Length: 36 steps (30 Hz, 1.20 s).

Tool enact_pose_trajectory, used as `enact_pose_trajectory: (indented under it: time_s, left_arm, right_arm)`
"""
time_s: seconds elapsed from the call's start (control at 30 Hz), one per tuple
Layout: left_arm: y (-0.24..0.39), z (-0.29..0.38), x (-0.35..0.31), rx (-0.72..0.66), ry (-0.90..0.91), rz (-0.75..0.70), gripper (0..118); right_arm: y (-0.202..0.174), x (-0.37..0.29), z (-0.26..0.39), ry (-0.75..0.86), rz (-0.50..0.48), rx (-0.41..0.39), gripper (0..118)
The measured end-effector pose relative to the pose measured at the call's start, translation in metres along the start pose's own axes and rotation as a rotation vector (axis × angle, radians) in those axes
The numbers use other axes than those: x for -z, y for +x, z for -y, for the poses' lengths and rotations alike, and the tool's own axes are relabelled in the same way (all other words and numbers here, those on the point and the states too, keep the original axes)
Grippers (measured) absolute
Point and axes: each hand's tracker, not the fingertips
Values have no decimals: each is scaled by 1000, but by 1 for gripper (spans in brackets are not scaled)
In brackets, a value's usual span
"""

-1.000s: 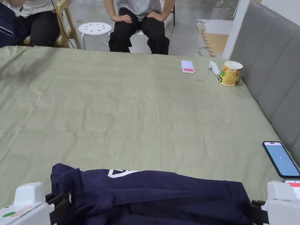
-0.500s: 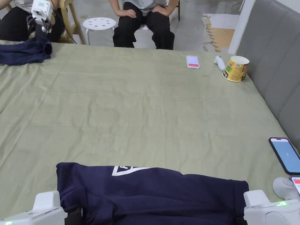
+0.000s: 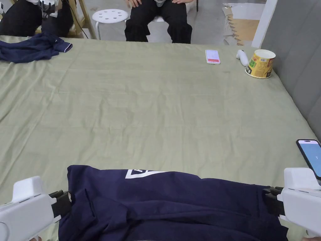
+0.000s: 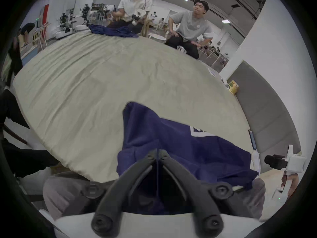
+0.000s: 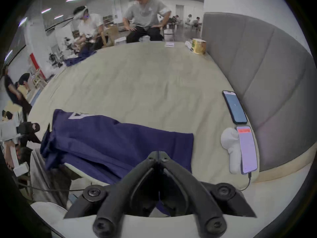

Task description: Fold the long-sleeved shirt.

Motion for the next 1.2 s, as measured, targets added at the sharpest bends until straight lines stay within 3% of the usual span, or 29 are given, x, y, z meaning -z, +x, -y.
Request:
enact_pose_trajectory:
  time_s: [0.23, 0.27, 0.33, 0.37, 0.4, 0.57, 0.7, 0.77, 0.93, 1.03, 1.2]
  left_arm:
    - [-32, -18, -33, -95, 72, 89, 5]
    - [-43, -19, -31, -129, 47, 136, 25]
    - [-64, -18, -20, -217, -17, 213, 96]
    - [-75, -14, -9, -246, -62, 242, 110]
    - [-86, -9, -5, -272, -28, 238, 107]
    - [-117, -1, 43, -398, -250, 429, 108]
    - [-129, 10, 80, -477, -336, 393, 108]
    - [-112, 14, 81, -487, -274, 512, 109]
    - [-115, 18, 126, -663, -297, 746, 112]
    - [-87, 23, 133, -588, -312, 797, 112]
    - [-61, 24, 124, -479, -297, 733, 107]
  right_arm:
    - [-18, 1, -3, -8, -39, -57, 0]
    - [-20, 2, -4, -11, -41, -62, 0]
    - [-24, 3, -3, -17, -46, -71, 0]
    - [-26, 3, -2, -16, -53, -75, 0]
    - [-27, 2, -2, -14, -59, -79, 0]
    - [-39, -7, -5, 3, -83, -99, 0]
    - [-45, -13, -10, 17, -90, -117, 0]
    - [-46, -15, -10, 23, -91, -120, 0]
    - [-51, -17, -11, 28, -93, -119, 0]
    - [-54, -19, -11, 28, -97, -121, 0]
    - [-56, -17, -11, 26, -103, -111, 0]
